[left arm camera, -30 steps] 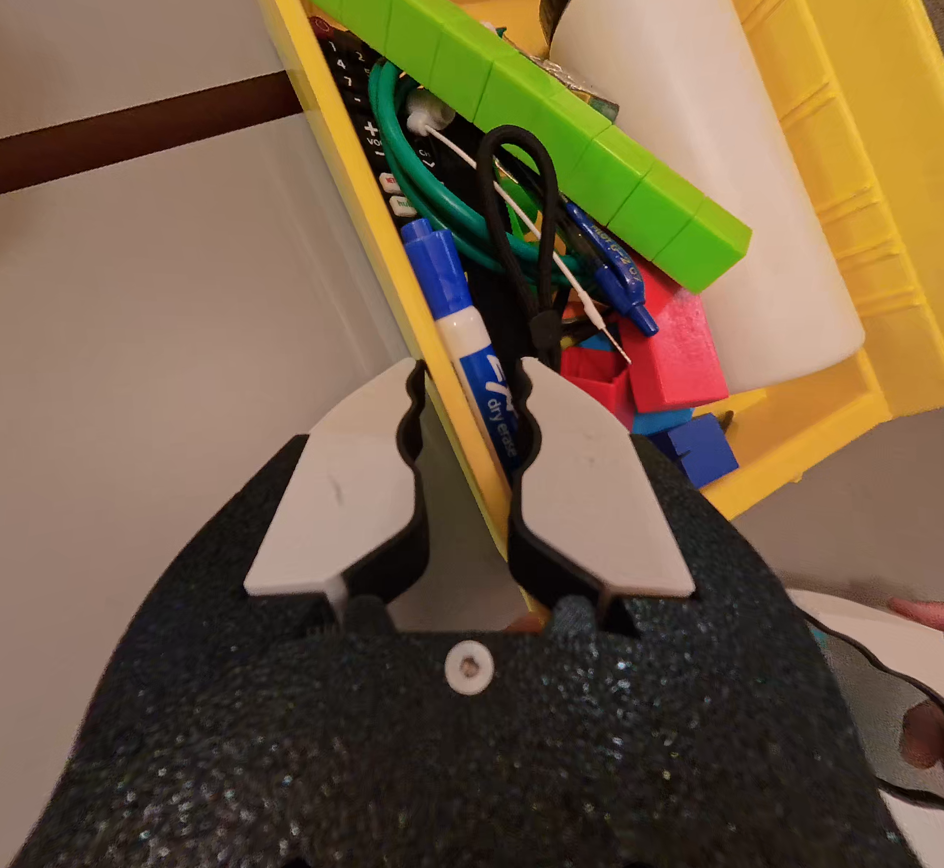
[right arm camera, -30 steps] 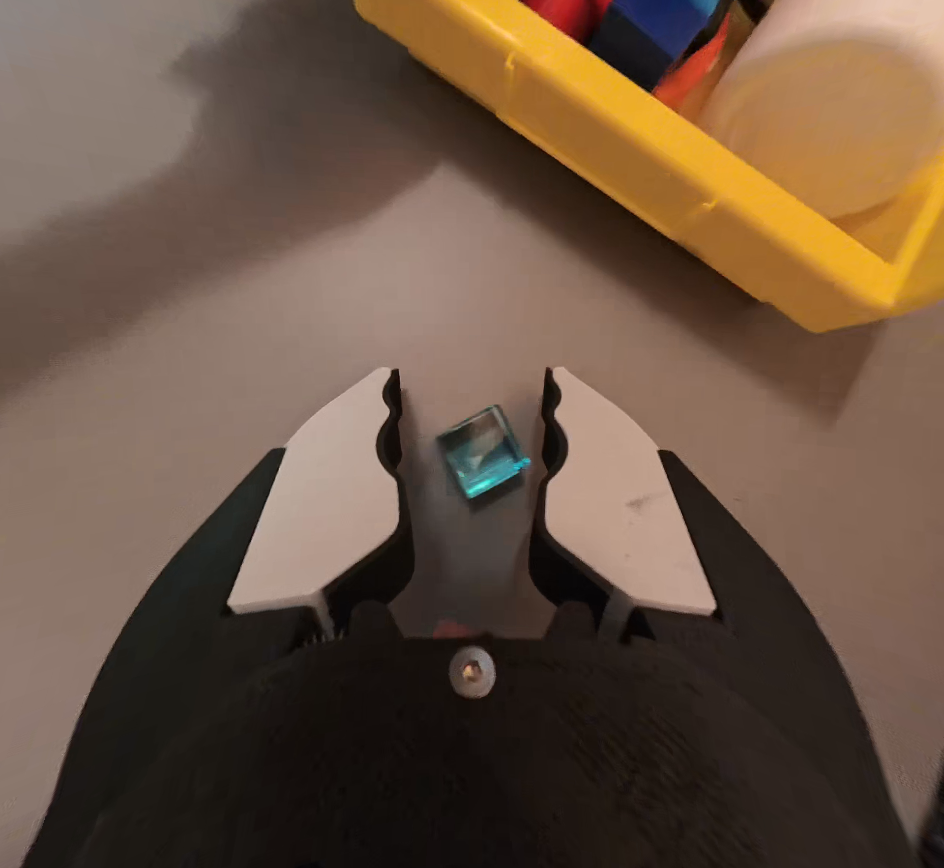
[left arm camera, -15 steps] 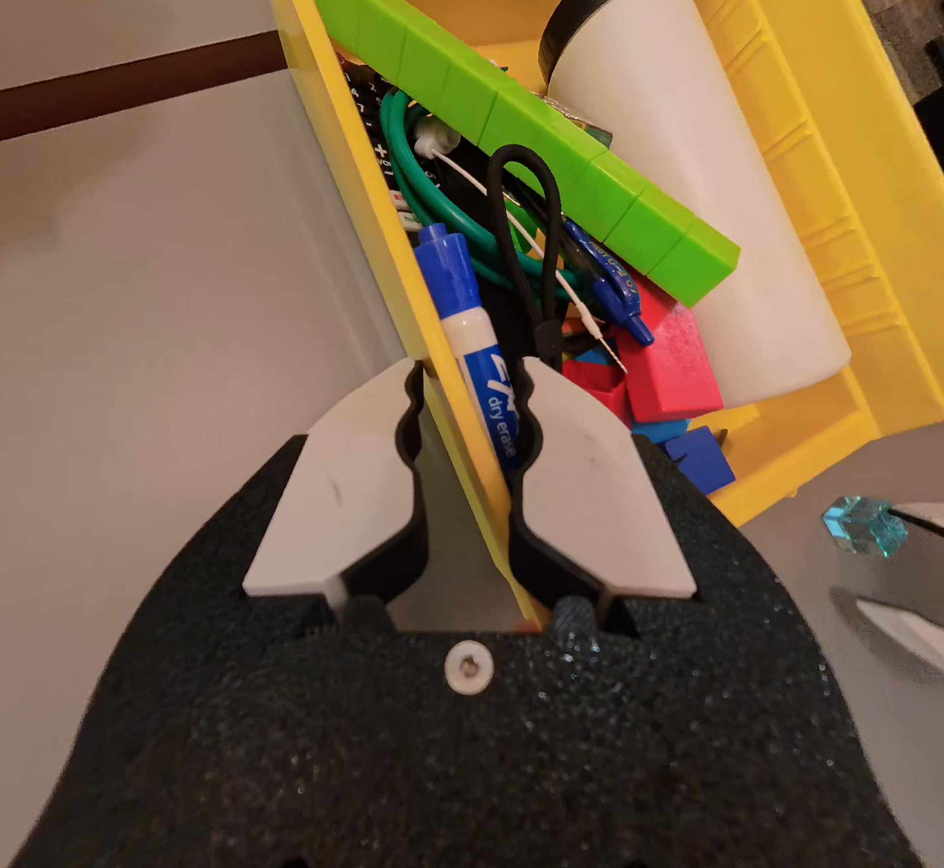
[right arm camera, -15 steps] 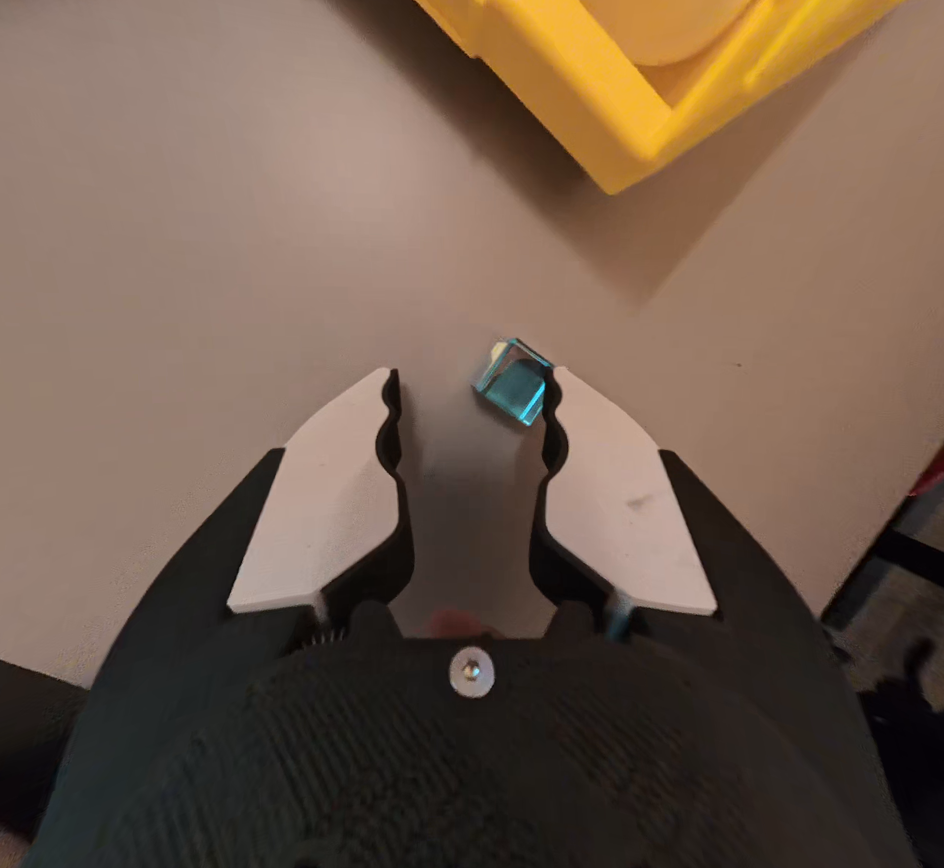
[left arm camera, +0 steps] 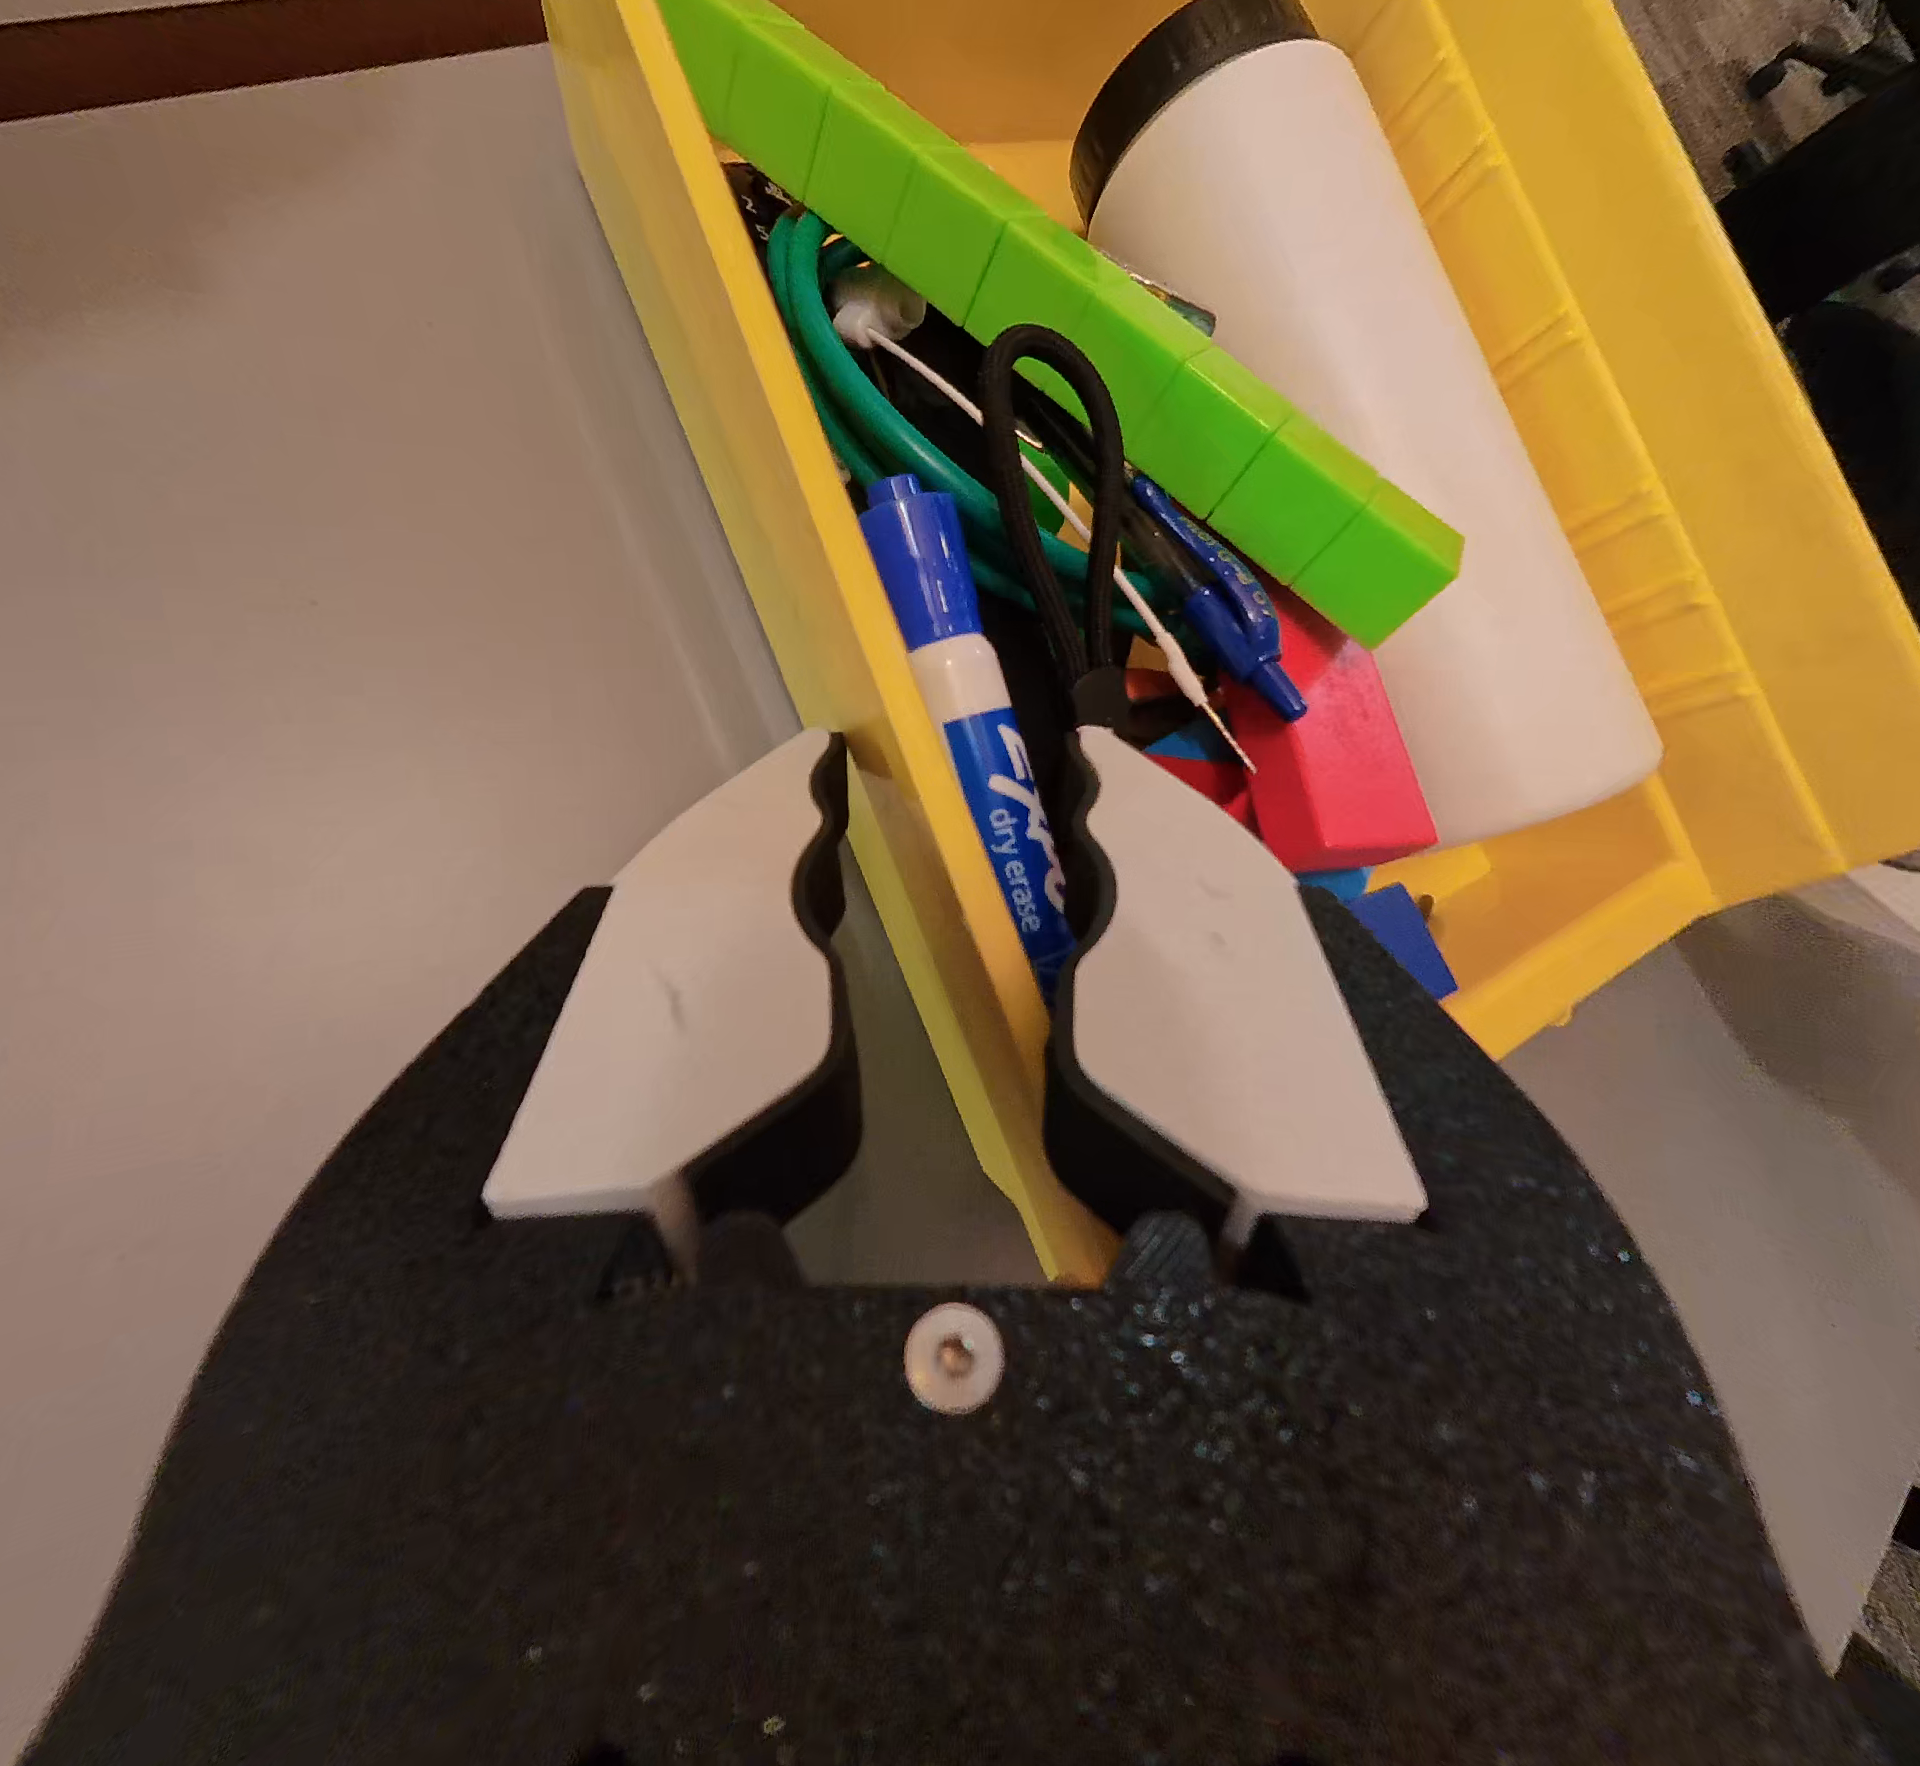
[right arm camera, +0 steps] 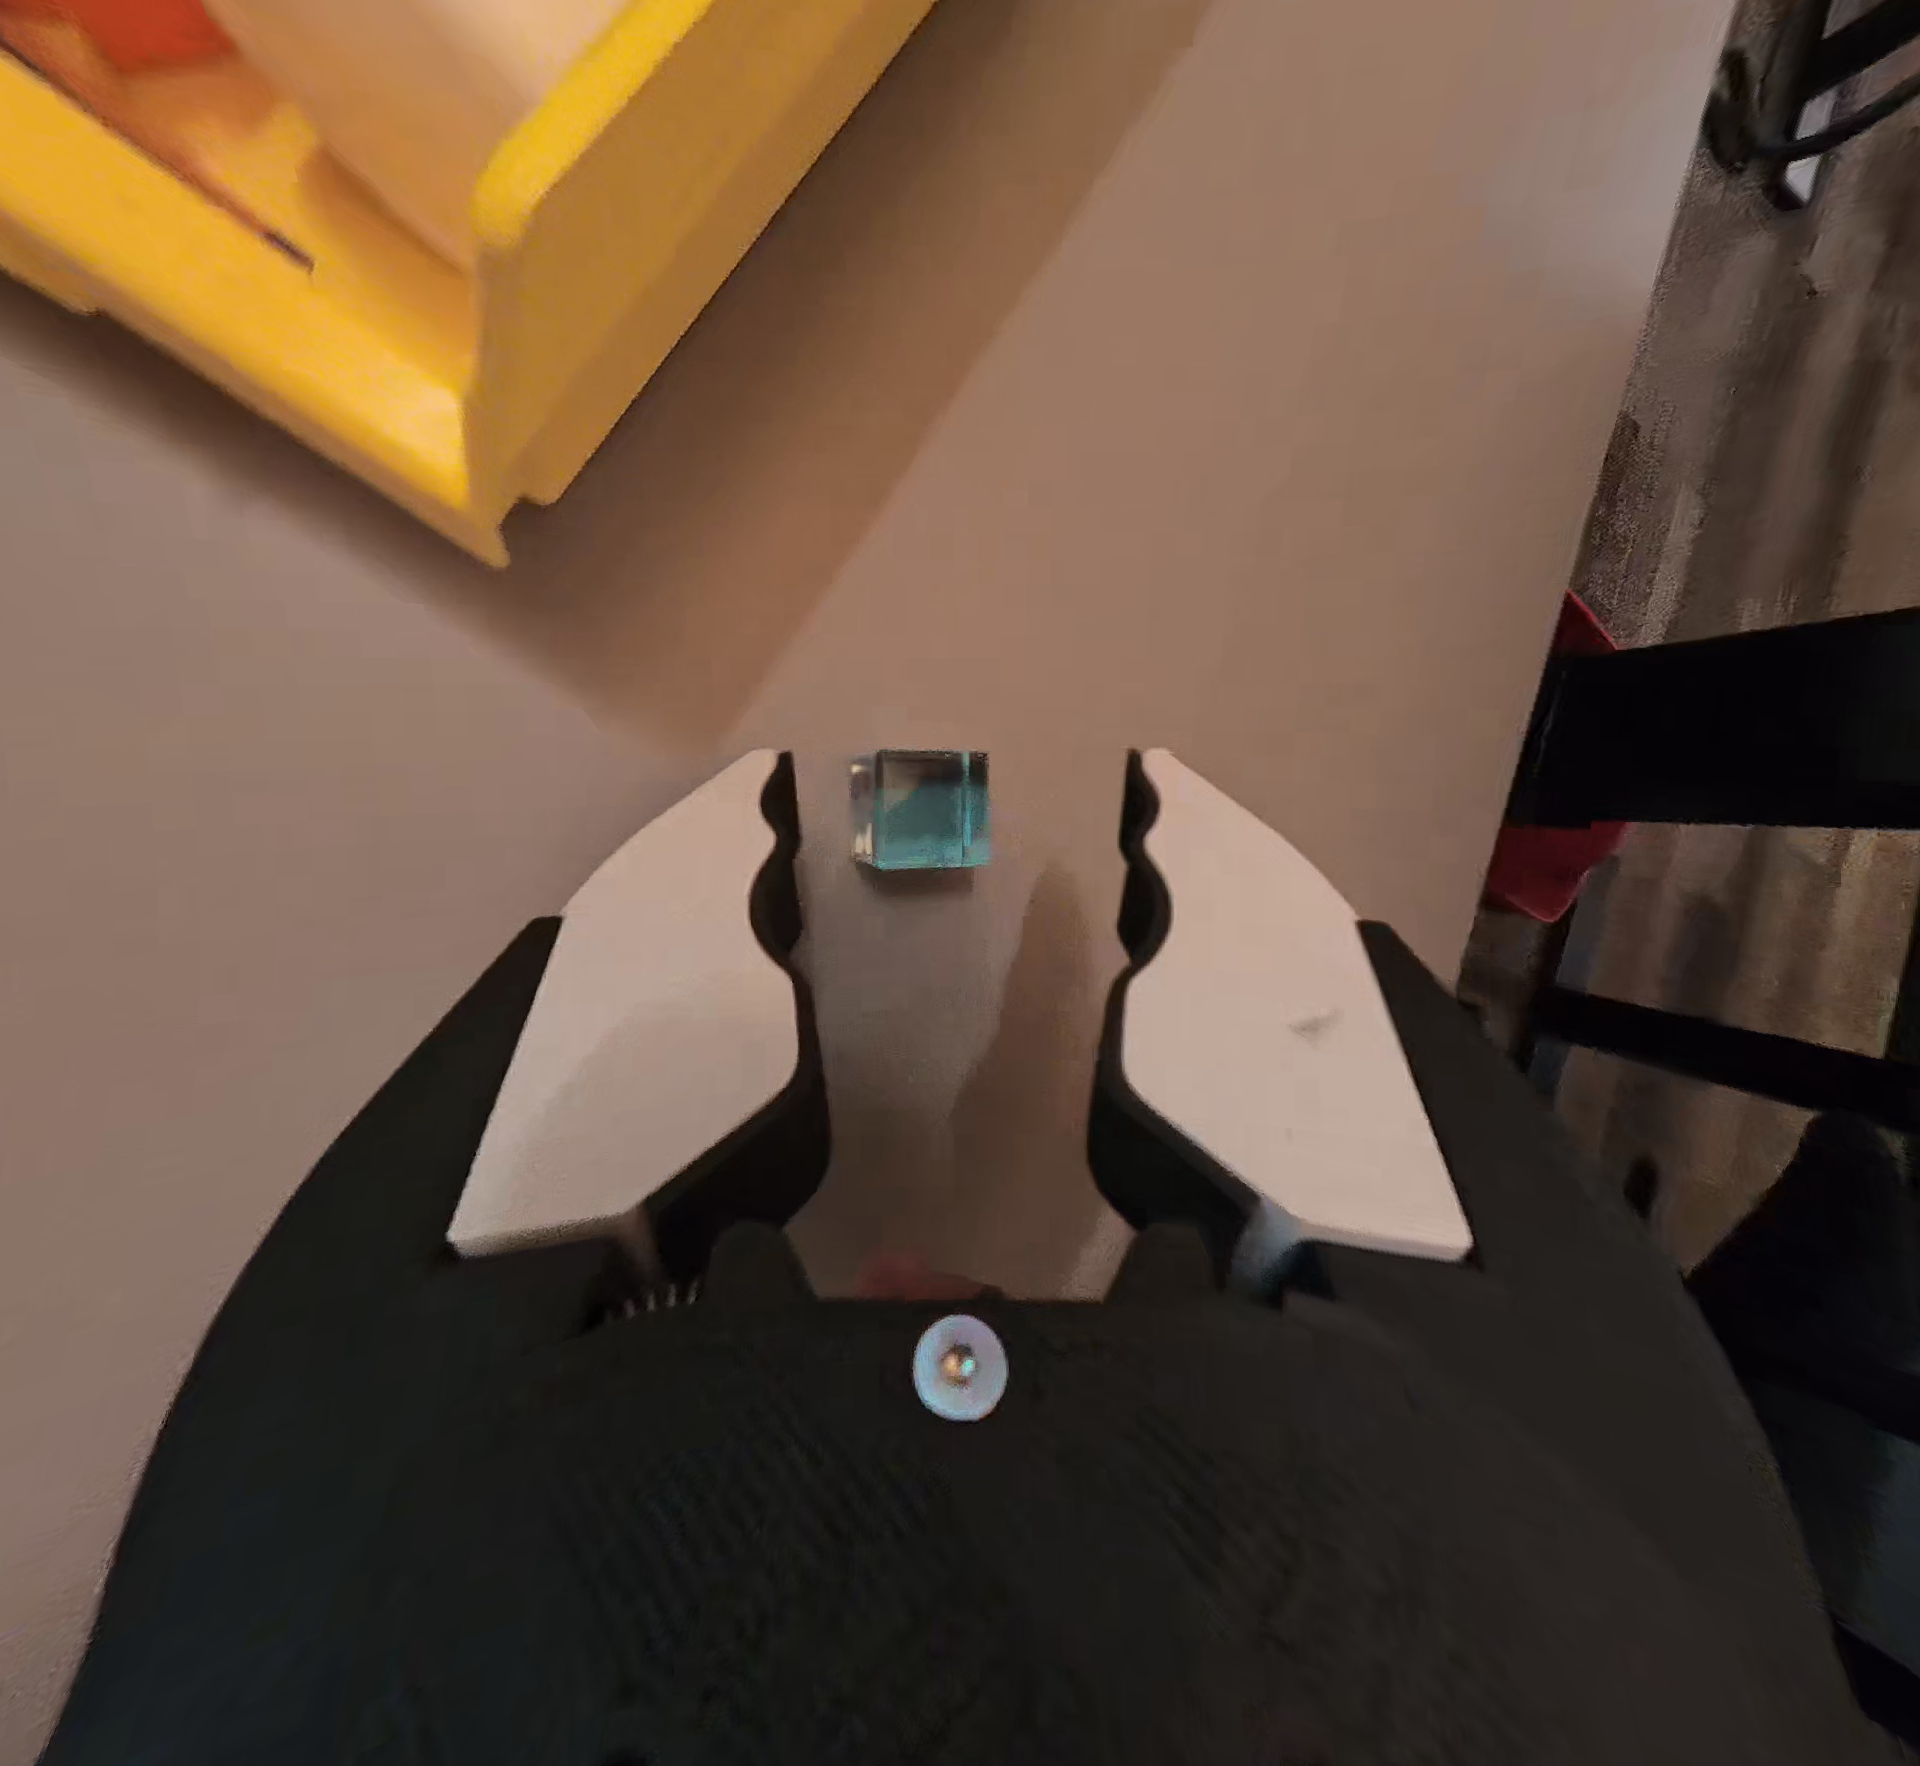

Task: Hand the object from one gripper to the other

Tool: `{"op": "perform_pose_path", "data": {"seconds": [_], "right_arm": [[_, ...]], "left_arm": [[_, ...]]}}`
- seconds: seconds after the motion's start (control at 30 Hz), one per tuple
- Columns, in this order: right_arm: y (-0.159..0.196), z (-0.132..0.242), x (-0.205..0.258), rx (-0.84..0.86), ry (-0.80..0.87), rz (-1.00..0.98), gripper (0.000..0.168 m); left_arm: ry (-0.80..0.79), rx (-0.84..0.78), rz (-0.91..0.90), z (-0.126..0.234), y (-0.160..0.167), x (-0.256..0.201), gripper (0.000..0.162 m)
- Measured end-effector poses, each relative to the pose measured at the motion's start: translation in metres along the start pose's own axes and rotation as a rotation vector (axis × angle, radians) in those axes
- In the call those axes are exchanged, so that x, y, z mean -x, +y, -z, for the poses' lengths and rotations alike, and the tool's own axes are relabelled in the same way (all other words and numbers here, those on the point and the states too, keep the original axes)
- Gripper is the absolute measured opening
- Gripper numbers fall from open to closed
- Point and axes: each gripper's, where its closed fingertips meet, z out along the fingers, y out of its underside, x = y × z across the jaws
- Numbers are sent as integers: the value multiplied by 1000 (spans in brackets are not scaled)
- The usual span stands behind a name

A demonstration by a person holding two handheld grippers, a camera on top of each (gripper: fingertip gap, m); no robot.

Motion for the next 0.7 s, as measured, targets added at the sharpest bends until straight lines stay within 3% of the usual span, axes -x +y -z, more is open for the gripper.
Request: {"op": "perform_pose_path", "data": {"seconds": [0.03, 0.13, 0.27, 0.33, 0.43, 0.5, 0.53, 0.6, 0.7], "right_arm": [[2, -1, -1, 18, -8, -31, 61], [27, -20, 1, 196, -72, -153, 51], [20, -33, 8, 111, -126, -224, 28], [18, -21, 14, 123, -120, -186, 28], [-51, 39, 23, -208, -112, -179, 28], [-116, 95, 55, -496, -222, -113, 27], [-137, 114, 83, -552, -307, -39, 28], [-154, 116, 134, -474, -438, 143, 28], [-174, 90, 183, -400, -458, 285, 39]], "left_arm": [[4, -3, 3, 1, 1, 1, 39], [8, -12, 14, 5, 4, 2, 39], [0, -10, 11, 11, 10, 4, 39], [-1, -9, 6, 17, 15, 7, 39], [7, -11, 4, 29, 24, 11, 39], [12, -11, 2, 38, 31, 15, 39], [13, -10, 1, 44, 36, 17, 39], [14, -7, -6, 55, 45, 22, 39], [16, -4, -15, 75, 59, 33, 37]]}}
